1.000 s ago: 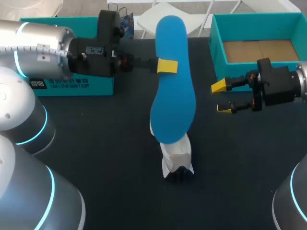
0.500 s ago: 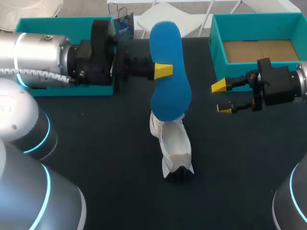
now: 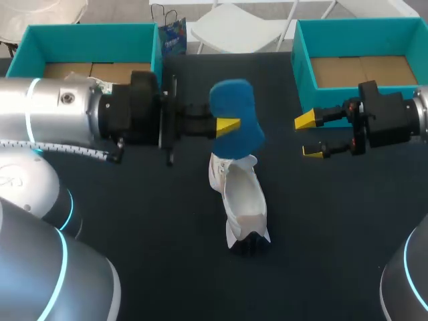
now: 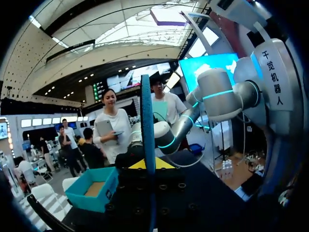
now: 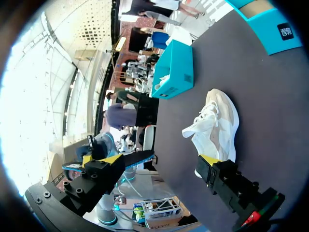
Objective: Take the shoe out of the shoebox, open the shoe tongue, remove and reinsert the insole, then place the shoe into the shoebox
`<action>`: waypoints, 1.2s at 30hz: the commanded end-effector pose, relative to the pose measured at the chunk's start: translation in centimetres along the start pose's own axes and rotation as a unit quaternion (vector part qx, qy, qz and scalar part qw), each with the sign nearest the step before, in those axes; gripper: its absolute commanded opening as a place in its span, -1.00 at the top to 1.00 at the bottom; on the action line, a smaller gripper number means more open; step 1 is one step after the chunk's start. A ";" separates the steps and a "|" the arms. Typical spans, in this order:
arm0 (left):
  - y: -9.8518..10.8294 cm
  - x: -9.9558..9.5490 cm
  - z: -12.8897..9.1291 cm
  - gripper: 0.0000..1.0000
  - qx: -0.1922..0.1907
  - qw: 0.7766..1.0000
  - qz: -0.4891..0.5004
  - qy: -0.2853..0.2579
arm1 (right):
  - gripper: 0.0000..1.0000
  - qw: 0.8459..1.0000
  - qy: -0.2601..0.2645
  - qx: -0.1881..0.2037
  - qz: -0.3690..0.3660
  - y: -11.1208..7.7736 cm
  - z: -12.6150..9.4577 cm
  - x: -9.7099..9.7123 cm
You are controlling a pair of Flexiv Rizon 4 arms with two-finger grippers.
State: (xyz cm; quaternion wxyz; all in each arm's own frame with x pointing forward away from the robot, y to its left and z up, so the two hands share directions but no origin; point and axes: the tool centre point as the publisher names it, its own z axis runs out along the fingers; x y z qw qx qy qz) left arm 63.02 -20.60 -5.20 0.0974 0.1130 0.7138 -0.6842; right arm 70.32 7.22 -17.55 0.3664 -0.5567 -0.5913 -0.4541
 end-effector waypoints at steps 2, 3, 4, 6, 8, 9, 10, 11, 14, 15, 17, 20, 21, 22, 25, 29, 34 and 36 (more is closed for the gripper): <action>2.0 -0.7 -1.0 1.00 0.007 0.942 0.333 0.037 | -1.00 1.000 0.000 0.000 0.001 0.1 0.2 0.0; 2.2 -0.8 -0.9 1.00 0.007 0.932 0.361 0.039 | -1.00 1.000 0.000 0.000 0.001 0.1 0.2 0.0; 2.2 -0.8 -0.9 1.00 0.007 0.932 0.361 0.039 | -1.00 1.000 0.000 0.000 0.001 0.1 0.2 0.0; 3.0 -1.1 -0.7 1.00 0.003 0.890 0.454 0.045 | -1.00 1.000 0.000 0.000 0.001 0.1 0.2 0.0; 3.4 -1.0 -0.7 1.00 0.004 0.874 0.484 0.046 | -1.00 1.000 0.000 0.000 0.001 0.1 0.2 0.0; 3.5 -0.9 -0.6 1.00 0.006 0.865 0.500 0.044 | -1.00 1.000 0.000 0.000 0.001 0.1 0.2 0.0; 3.9 -0.8 -0.7 1.00 0.008 0.844 0.534 0.049 | -1.00 1.000 0.000 0.000 0.001 0.1 0.2 0.0; 4.4 -0.6 -0.8 1.00 0.010 0.828 0.558 0.051 | -1.00 1.000 0.000 0.000 0.001 0.1 0.2 0.0; 5.2 -0.2 -1.0 1.00 0.012 0.837 0.546 0.036 | -1.00 1.000 0.000 0.000 0.001 0.1 0.2 0.0; 5.2 -0.2 -1.0 1.00 0.012 0.837 0.546 0.036 | -1.00 1.000 0.000 0.000 0.001 0.1 0.2 0.0; 5.2 -0.2 -1.0 1.00 0.012 0.837 0.546 0.036 | -1.00 1.000 0.000 0.000 0.001 0.1 0.2 0.0; 5.2 -0.2 -1.0 1.00 0.012 0.837 0.546 0.036 | -1.00 1.000 0.000 0.000 0.001 0.1 0.2 0.0; 5.2 -0.2 -1.0 1.00 0.012 0.837 0.546 0.036 | -1.00 1.000 0.000 0.000 0.001 0.1 0.2 0.0; 5.2 -0.2 -1.0 1.00 0.012 0.837 0.546 0.036 | -1.00 1.000 0.000 0.000 0.001 0.1 0.2 0.0; 5.2 -0.2 -1.0 1.00 0.012 0.837 0.546 0.036 | -1.00 1.000 0.000 0.000 0.001 0.1 0.2 0.0; 5.2 -0.2 -1.0 1.00 0.012 0.837 0.546 0.036 | -1.00 1.000 0.000 0.000 0.001 0.1 0.2 0.0; 5.9 -0.2 -0.9 1.00 0.015 0.841 0.540 0.028 | -1.00 1.000 0.012 -0.002 0.008 0.4 0.7 0.1; 6.2 -0.3 -0.8 1.00 0.016 0.844 0.535 0.021 | -1.00 1.000 0.013 -0.001 0.007 0.4 0.8 0.2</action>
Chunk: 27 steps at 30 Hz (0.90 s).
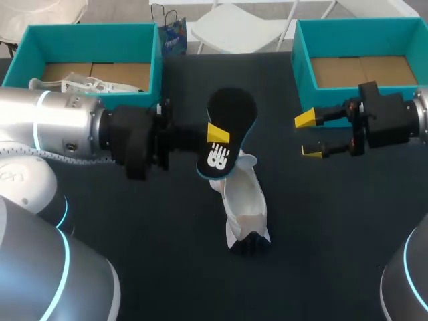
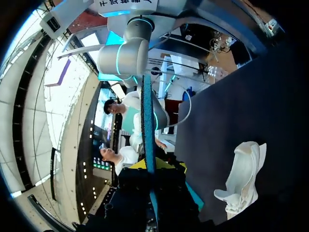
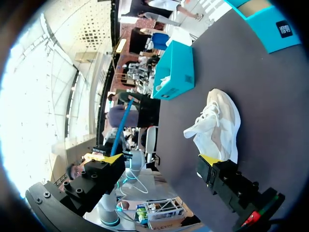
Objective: Take the shoe out of the shoebox, open the shoe tongue, remove and reinsert the insole, then place the shoe into the shoebox
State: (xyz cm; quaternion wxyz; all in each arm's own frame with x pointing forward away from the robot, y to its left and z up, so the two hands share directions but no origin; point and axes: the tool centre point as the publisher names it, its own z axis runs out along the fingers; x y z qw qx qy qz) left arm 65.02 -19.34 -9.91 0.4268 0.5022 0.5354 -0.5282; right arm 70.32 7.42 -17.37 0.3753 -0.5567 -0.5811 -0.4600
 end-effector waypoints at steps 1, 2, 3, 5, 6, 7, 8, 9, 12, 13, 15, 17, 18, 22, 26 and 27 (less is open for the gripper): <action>0.3 1.0 0.3 1.00 -0.002 1.000 -0.004 -0.011 | -1.00 1.000 0.001 0.002 0.000 0.4 0.7 0.0; 0.9 1.9 0.5 1.00 -0.008 1.000 0.002 -0.029 | -1.00 1.000 0.017 0.008 -0.006 0.5 1.2 0.3; 1.0 2.1 0.5 1.00 -0.010 0.999 0.002 -0.035 | -1.00 1.000 0.023 0.008 -0.008 0.5 1.3 0.4; 1.4 2.5 0.9 1.00 -0.009 0.999 0.014 -0.032 | -1.00 0.999 0.047 0.013 -0.016 0.5 1.9 0.7; 1.6 2.6 1.1 1.00 -0.008 0.999 0.017 -0.039 | -1.00 0.998 0.049 0.019 -0.016 0.5 2.1 0.9; 1.9 2.7 1.2 1.00 -0.008 0.999 0.026 -0.044 | -1.00 0.998 0.053 0.023 -0.015 0.5 2.3 1.1; 2.0 2.8 1.4 1.00 -0.006 0.999 0.039 -0.035 | -1.00 0.998 0.062 0.027 -0.014 0.5 2.5 1.3; 2.0 2.8 1.6 1.00 -0.007 0.998 0.050 -0.035 | -1.00 0.997 0.070 0.030 -0.015 0.5 2.8 1.5; 2.6 3.1 2.0 1.00 -0.005 0.997 0.067 -0.033 | -1.00 0.996 0.077 0.043 -0.012 0.4 3.5 2.1; 2.7 3.1 2.2 1.00 -0.006 0.997 0.071 -0.033 | -1.00 0.996 0.077 0.044 -0.012 0.4 3.6 2.3; 2.9 3.2 2.4 1.00 -0.006 0.996 0.082 -0.033 | -1.00 0.995 0.091 0.047 -0.019 0.3 3.8 2.6; 3.3 3.3 2.5 1.00 -0.011 0.995 0.091 -0.039 | -1.00 0.994 0.093 0.049 -0.018 0.3 4.1 2.9; 3.4 3.3 2.6 1.00 -0.013 0.994 0.098 -0.039 | -0.98 0.994 0.097 0.052 -0.015 0.3 4.2 3.0; 3.6 3.4 2.9 1.00 -0.027 0.992 0.120 -0.041 | -0.65 0.993 0.105 0.056 -0.017 0.4 4.6 3.6; 3.6 3.6 3.5 1.00 -0.037 0.989 0.136 -0.043 | -0.48 0.992 0.107 0.063 -0.020 0.9 5.0 4.2; 3.6 3.8 3.6 1.00 -0.038 0.989 0.138 -0.042 | -0.43 0.992 0.108 0.067 -0.020 1.1 5.1 4.2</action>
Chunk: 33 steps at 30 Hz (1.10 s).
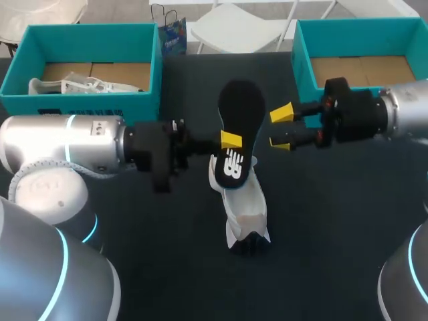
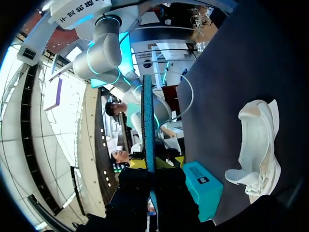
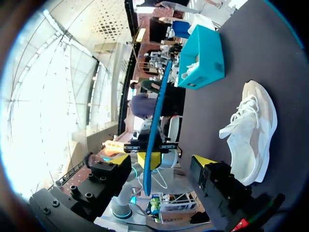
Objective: Take the shoe out of the shoebox, open the shoe tongue, remove and reinsert the insole, then place the shoe into the shoebox
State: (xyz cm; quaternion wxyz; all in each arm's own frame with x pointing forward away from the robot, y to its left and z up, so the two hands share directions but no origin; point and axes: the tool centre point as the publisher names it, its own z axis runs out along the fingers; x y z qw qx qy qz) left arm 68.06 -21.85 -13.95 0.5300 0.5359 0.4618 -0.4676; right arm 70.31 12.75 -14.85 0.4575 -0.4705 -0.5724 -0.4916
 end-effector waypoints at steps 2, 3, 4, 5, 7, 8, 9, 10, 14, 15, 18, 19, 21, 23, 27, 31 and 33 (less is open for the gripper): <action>-0.3 0.8 1.3 1.00 -0.015 1.000 0.007 -0.004 | -0.31 1.000 0.003 0.013 0.001 1.3 0.8 0.1; -0.3 0.8 1.4 1.00 -0.015 1.000 0.007 -0.004 | -0.29 1.000 0.004 0.014 0.001 1.4 0.9 0.1; -0.5 0.8 1.6 1.00 -0.024 1.000 0.009 -0.003 | -0.16 1.000 0.005 0.015 0.001 1.5 1.0 0.2; -0.6 0.8 1.8 1.00 -0.024 1.000 0.009 -0.003 | -0.09 1.000 0.006 0.014 0.000 1.6 1.0 0.3; -0.8 0.9 2.0 1.00 -0.034 0.999 0.004 -0.010 | 0.01 1.000 0.008 0.013 -0.002 1.8 1.1 0.4; -0.8 0.9 2.1 1.00 -0.035 0.999 0.002 -0.010 | 0.03 1.000 0.009 0.013 -0.003 1.9 1.1 0.4; -0.9 1.0 2.4 1.00 -0.038 0.999 0.000 -0.010 | 0.04 1.000 0.010 0.014 -0.004 2.0 1.2 0.4; -1.0 1.0 2.6 1.00 -0.040 0.999 -0.001 -0.012 | 0.06 1.000 0.011 0.015 -0.003 2.2 1.3 0.4; -1.4 1.0 3.3 1.00 -0.039 0.999 -0.003 -0.012 | 0.15 1.000 0.016 0.016 -0.003 2.4 1.4 0.3; -1.4 1.0 3.4 1.00 -0.039 0.999 -0.003 -0.011 | 0.15 1.000 0.017 0.016 -0.003 2.4 1.5 0.3; -1.3 1.2 3.6 1.00 -0.038 0.999 -0.004 -0.010 | 0.21 1.000 0.021 0.020 0.000 2.4 1.7 0.1; -1.2 1.2 3.6 1.00 -0.037 0.999 -0.004 -0.010 | 0.22 1.000 0.022 0.022 0.000 2.3 1.7 0.1; -1.0 1.2 3.8 1.00 -0.036 0.999 -0.003 -0.009 | 0.25 0.999 0.023 0.022 0.003 2.2 1.8 0.0; -0.7 1.1 3.9 1.00 -0.037 0.999 -0.001 -0.009 | 0.33 0.999 0.024 0.020 0.007 2.1 1.8 -0.1; -0.4 1.0 4.1 1.00 -0.036 0.999 0.003 -0.008 | 0.40 1.000 0.025 0.017 0.009 1.9 1.8 -0.3; -0.4 1.1 4.1 1.00 -0.035 0.999 0.002 -0.008 | 0.80 1.000 0.025 0.013 0.010 1.8 1.7 -0.3; -0.5 1.2 4.1 1.00 -0.034 0.999 -0.002 -0.008 | 1.00 1.000 0.024 0.011 0.010 1.9 1.7 -0.3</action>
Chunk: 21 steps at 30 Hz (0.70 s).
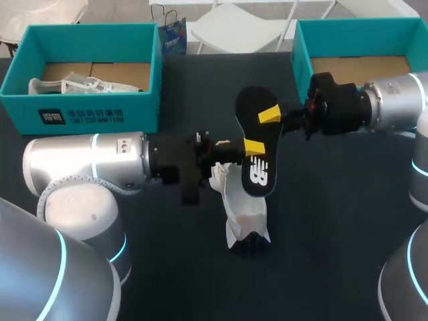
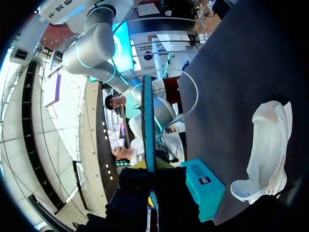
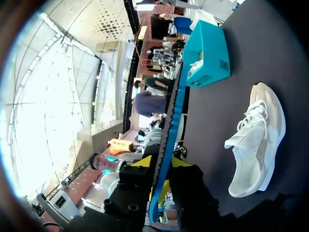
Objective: Take the shoe out of the shoebox, open the shoe tongue, remove and reinsert the insole, then place the shoe into the shoebox
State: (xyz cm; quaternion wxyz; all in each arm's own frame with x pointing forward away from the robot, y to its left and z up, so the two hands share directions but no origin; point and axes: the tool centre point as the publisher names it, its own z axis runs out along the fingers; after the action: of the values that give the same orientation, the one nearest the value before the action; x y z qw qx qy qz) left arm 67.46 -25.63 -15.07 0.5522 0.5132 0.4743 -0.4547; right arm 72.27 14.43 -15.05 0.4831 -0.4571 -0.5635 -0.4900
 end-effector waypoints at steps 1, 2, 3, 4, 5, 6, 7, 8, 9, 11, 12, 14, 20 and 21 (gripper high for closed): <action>0.1 0.3 0.4 1.00 0.001 1.000 -0.003 -0.001 | 1.00 1.000 0.000 -0.004 0.000 -0.2 0.1 0.0; -0.1 0.4 0.4 1.00 0.003 1.000 -0.007 0.001 | 1.00 1.000 0.000 -0.005 -0.001 -0.1 0.1 0.0; -0.1 0.5 0.5 1.00 0.003 1.000 -0.010 0.002 | 1.00 1.000 0.000 -0.004 -0.002 -0.1 0.1 0.0; -0.2 0.6 0.5 1.00 0.004 1.000 -0.013 0.004 | 1.00 1.000 0.000 -0.004 -0.002 -0.1 0.1 -0.1; -0.3 0.7 0.6 1.00 0.007 1.000 -0.015 0.006 | 1.00 1.000 0.001 -0.004 -0.002 0.0 0.1 -0.1; -0.4 0.8 0.6 1.00 0.006 1.000 -0.023 0.011 | 1.00 1.000 0.001 -0.004 -0.002 0.0 0.1 -0.1; -0.5 0.9 0.6 1.00 0.007 1.000 -0.025 0.011 | 1.00 1.000 0.001 -0.004 -0.002 0.0 0.1 -0.2; -0.5 1.0 0.5 0.31 0.005 0.999 -0.032 0.015 | 1.00 1.000 0.001 -0.004 -0.002 0.0 0.1 -0.2; -0.6 1.1 0.2 -1.00 0.007 0.999 -0.034 0.013 | 1.00 1.000 0.001 -0.004 -0.002 0.1 0.1 -0.3; -0.9 1.2 -0.3 -1.00 0.007 0.999 -0.036 0.016 | 1.00 1.000 0.001 -0.004 -0.001 0.1 0.0 -0.4; -0.9 1.2 -0.3 -1.00 0.007 0.999 -0.037 0.016 | 1.00 1.000 0.001 -0.004 -0.001 0.1 0.0 -0.4; -1.1 1.7 -1.5 -1.00 0.007 0.999 -0.045 0.023 | 1.00 1.000 0.001 -0.004 0.002 0.1 -0.2 -0.8; -1.2 2.3 -4.6 -1.00 -0.008 0.998 -0.055 0.039 | 1.00 1.000 0.001 -0.006 0.013 0.1 -0.8 -1.7; -1.1 2.1 -5.1 -1.00 -0.013 0.997 -0.057 0.044 | 1.00 1.000 0.001 -0.006 0.016 0.1 -0.8 -1.8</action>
State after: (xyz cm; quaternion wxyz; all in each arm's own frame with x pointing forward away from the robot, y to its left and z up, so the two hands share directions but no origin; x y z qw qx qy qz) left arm 67.53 -23.68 -17.90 0.5116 0.4979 0.5281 -0.4599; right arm 72.54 13.66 -16.39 0.4860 -0.4695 -0.5538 -0.4865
